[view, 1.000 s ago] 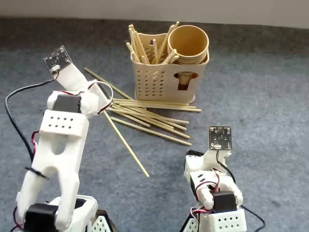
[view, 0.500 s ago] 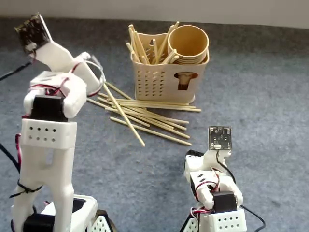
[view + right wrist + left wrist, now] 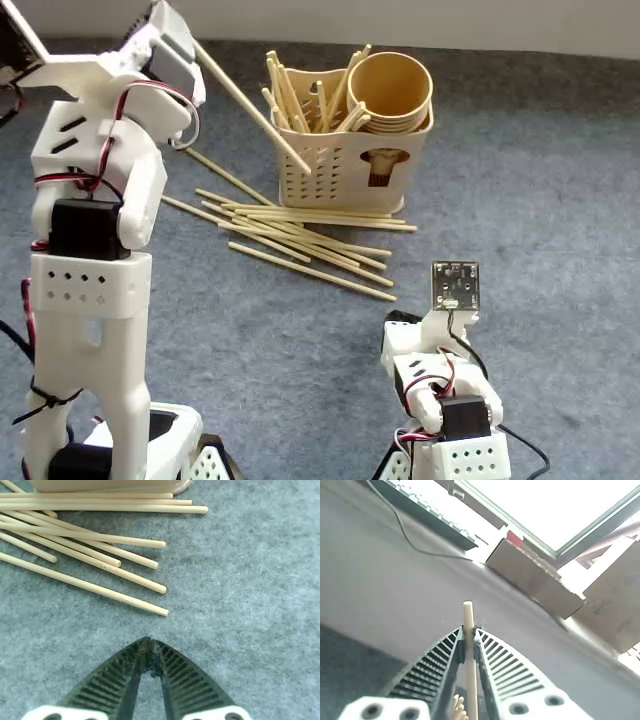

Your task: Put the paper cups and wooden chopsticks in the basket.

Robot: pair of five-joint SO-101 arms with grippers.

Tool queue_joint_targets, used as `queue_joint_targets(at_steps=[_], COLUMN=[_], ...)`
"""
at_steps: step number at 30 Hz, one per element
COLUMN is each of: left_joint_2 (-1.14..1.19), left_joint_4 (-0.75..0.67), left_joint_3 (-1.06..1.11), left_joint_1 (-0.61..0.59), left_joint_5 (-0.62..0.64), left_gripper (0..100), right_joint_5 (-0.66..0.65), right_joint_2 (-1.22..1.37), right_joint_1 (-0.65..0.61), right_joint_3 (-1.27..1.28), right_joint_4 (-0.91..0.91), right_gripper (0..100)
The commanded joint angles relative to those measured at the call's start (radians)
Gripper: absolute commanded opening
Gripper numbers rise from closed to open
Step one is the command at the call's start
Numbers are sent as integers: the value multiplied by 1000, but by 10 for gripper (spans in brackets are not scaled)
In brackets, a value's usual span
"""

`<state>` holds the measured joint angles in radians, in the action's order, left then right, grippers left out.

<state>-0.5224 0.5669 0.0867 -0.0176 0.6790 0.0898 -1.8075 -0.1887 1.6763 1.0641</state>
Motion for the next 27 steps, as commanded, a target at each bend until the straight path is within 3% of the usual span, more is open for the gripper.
queue_joint_targets(at_steps=[1,8,15,27], left_joint_2=[-35,-27,104,229], left_joint_4=[-147,-311,-408,-414], left_joint_3=[-53,-44,-51,-45], left_joint_1=[41,70,99,101], left_joint_5=[-5,-8,-155,-212], left_gripper=[5,5,5,5], right_joint_5=[3,3,3,3], right_joint_2=[-13,-13,-13,-13], right_joint_1=[-5,-5,-5,-5], right_joint_3=[148,148,148,148], right_joint_4=[10,10,10,10], right_gripper=[5,5,5,5])
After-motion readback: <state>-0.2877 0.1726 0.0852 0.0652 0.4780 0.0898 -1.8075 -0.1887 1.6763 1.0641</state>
